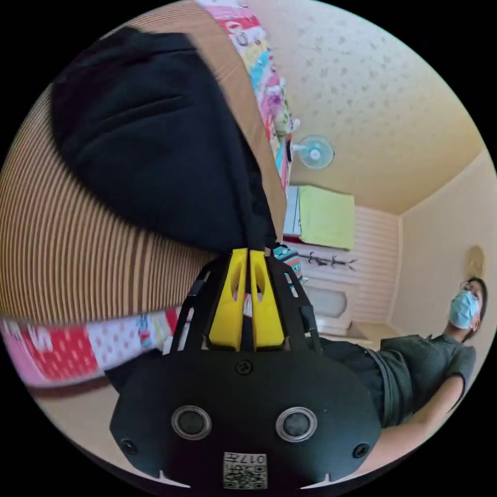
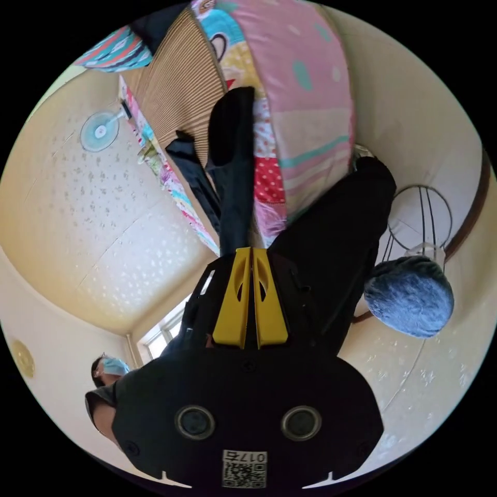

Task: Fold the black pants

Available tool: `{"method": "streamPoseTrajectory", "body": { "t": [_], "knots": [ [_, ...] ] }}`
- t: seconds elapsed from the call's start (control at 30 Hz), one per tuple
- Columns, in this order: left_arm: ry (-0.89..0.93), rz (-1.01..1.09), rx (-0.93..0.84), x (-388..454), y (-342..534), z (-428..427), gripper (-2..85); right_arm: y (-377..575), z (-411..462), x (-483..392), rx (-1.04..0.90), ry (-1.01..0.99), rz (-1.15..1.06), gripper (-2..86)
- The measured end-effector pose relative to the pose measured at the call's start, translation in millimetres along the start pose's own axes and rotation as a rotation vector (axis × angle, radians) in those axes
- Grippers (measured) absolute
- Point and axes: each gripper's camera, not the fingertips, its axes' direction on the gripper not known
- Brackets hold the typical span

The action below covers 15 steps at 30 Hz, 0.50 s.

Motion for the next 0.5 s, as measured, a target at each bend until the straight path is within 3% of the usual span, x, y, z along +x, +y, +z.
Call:
{"method": "streamPoseTrajectory", "body": {
  "t": [0.13, 0.17, 0.23, 0.3, 0.4, 0.5],
  "knots": [
    [-0.13, -0.545, 0.032, -82, 112, -25, 0.1, -4, 16, -7, 0.016, -0.075, 0.056, 0.4],
    [-0.114, -0.567, 0.09, -84, 120, -33, 0.3, -5, 19, -9, 0.012, -0.084, 0.059, 0.4],
    [0.001, -0.534, 0.374, -81, 133, -66, 5.9, -14, 31, -22, -0.032, -0.102, 0.073, 0.4],
    [0.015, -0.426, 0.483, -66, 118, -80, 11.9, -22, 39, -34, -0.073, -0.087, 0.066, 0.4],
    [-0.153, -0.311, 0.41, -35, 64, -83, 21.0, -34, 48, -56, -0.134, -0.03, 0.03, 0.3],
    [-0.375, -0.33, 0.343, -15, 15, -77, 22.0, -38, 51, -75, -0.173, 0.011, 0.004, 0.4]
  ]
}}
